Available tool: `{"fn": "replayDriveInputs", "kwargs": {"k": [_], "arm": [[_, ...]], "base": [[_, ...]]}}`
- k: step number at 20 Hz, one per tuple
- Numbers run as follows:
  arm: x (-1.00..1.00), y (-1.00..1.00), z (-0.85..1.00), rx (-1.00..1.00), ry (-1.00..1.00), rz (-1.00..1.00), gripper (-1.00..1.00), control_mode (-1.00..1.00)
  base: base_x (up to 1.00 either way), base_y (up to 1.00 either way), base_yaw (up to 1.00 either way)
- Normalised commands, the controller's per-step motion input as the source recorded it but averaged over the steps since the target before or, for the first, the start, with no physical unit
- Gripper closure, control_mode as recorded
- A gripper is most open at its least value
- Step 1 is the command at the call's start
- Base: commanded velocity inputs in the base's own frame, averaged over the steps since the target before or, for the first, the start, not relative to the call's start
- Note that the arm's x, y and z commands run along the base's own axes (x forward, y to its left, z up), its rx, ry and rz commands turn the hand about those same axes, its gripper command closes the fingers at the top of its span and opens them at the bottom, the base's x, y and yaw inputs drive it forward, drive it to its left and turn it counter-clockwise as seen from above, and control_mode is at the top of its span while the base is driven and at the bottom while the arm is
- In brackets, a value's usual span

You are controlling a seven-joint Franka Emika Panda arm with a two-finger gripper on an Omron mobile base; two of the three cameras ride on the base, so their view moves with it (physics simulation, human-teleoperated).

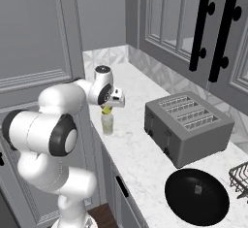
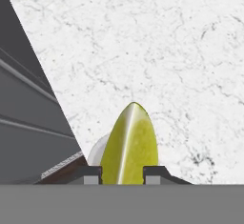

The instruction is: Grab a lemon wedge from the fridge and one ice cube from the ice bowl, and put them in the glass of lemonade.

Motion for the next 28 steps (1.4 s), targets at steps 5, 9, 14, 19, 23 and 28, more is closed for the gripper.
{"fn": "replayDriveInputs", "kwargs": {"k": [5, 9, 14, 19, 23, 28], "arm": [[0.0, 0.0, -0.34, 0.0, 0.0, 0.0, 1.0, -1.0], [0.03, 0.0, -0.25, 0.0, 0.0, 0.0, 1.0, -1.0], [0.0, 0.0, -0.04, 0.0, 0.0, 0.0, 1.0, -1.0], [0.0, 0.0, 0.0, 0.0, 0.0, 0.0, -1.0, -1.0], [0.0, 0.0, 0.0, 0.0, 0.0, 0.0, -1.0, -1.0], [0.0, 0.0, 0.0, 0.0, 0.0, 0.0, -1.0, -1.0]], "base": [[0.0, 0.0, 0.0], [0.0, 0.0, 0.0], [0.0, 0.0, 0.0], [0.0, 0.0, 0.0], [0.0, 0.0, 0.0], [0.0, 0.0, 0.0]]}}
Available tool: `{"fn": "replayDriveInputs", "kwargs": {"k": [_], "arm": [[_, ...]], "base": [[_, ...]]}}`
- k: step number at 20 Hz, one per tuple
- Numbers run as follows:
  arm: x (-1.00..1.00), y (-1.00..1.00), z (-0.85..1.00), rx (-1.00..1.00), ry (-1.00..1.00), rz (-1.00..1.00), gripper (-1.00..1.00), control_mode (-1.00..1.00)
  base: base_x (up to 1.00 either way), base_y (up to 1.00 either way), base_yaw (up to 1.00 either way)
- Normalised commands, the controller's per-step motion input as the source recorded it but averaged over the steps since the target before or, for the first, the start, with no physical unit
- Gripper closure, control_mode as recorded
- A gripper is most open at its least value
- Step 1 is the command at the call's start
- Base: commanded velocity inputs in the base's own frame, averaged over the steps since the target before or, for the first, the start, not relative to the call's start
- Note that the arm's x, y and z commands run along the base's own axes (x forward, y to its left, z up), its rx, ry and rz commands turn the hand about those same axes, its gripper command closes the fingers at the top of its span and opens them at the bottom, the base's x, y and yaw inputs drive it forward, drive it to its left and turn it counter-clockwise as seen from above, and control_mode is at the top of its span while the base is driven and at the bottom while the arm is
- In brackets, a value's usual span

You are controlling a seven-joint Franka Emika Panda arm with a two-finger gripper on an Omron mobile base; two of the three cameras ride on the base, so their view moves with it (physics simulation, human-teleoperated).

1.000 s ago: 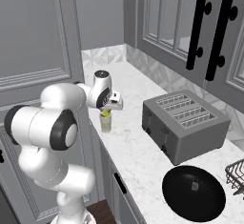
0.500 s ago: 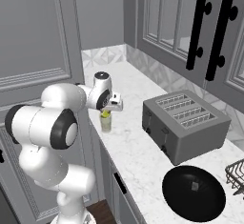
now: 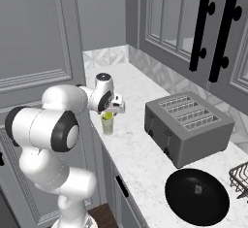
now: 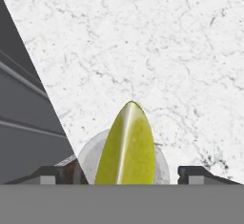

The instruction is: Grab a lemon wedge from the fridge and one ice cube from the ice bowl, and put them in the glass of lemonade.

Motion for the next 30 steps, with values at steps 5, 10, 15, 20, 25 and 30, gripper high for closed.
{"fn": "replayDriveInputs", "kwargs": {"k": [5, 10, 15, 20, 25, 30], "arm": [[-0.32, 0.01, 0.4, -0.01, -0.03, 0.0, -1.0, -1.0], [-0.43, 0.02, 0.87, 0.01, -0.12, 0.0, -1.0, -1.0], [-0.58, -0.02, 0.36, 0.15, -0.15, 0.0, -1.0, -1.0], [-0.67, -0.06, 0.24, 0.11, -0.09, 0.0, -1.0, -1.0], [-0.71, -0.29, 0.12, 0.08, -0.02, 0.0, -1.0, -1.0], [-0.59, -0.14, 0.68, -0.15, 0.05, 0.0, -1.0, -1.0]], "base": [[0.0, 0.0, 0.0], [0.0, 0.0, 0.0], [0.0, 0.0, 0.0], [0.0, 0.0, 0.0], [0.0, 0.0, 0.0], [0.0, 0.0, 0.0]]}}
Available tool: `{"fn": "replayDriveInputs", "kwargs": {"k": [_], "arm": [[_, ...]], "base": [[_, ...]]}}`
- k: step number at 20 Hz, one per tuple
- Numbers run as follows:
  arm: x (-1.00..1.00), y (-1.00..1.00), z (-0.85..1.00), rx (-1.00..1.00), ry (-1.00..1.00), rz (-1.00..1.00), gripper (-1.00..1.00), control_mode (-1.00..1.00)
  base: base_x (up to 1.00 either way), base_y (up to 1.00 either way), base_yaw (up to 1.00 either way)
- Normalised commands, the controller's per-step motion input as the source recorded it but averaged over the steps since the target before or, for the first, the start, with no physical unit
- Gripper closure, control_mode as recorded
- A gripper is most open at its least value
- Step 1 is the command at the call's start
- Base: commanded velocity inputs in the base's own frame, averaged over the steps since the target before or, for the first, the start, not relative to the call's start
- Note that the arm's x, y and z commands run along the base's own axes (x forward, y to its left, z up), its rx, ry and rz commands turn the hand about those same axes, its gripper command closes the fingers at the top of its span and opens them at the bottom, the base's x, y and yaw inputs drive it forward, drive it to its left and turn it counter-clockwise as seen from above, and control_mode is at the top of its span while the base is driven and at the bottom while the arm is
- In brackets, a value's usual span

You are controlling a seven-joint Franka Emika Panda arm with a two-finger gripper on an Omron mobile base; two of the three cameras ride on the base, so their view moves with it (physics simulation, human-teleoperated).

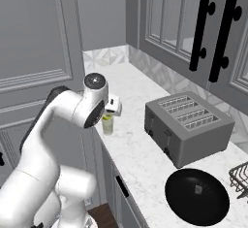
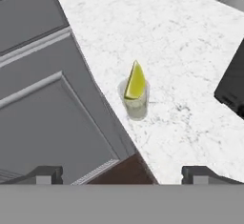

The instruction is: Grab a lemon wedge from the fridge and one ice cube from the ice bowl, and put them in the glass of lemonade.

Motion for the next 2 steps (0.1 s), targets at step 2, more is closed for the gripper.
{"fn": "replayDriveInputs", "kwargs": {"k": [2], "arm": [[-0.47, 0.0, 1.0, -0.3, 0.08, 0.0, -1.0, -1.0]], "base": [[0.0, 0.0, 0.0]]}}
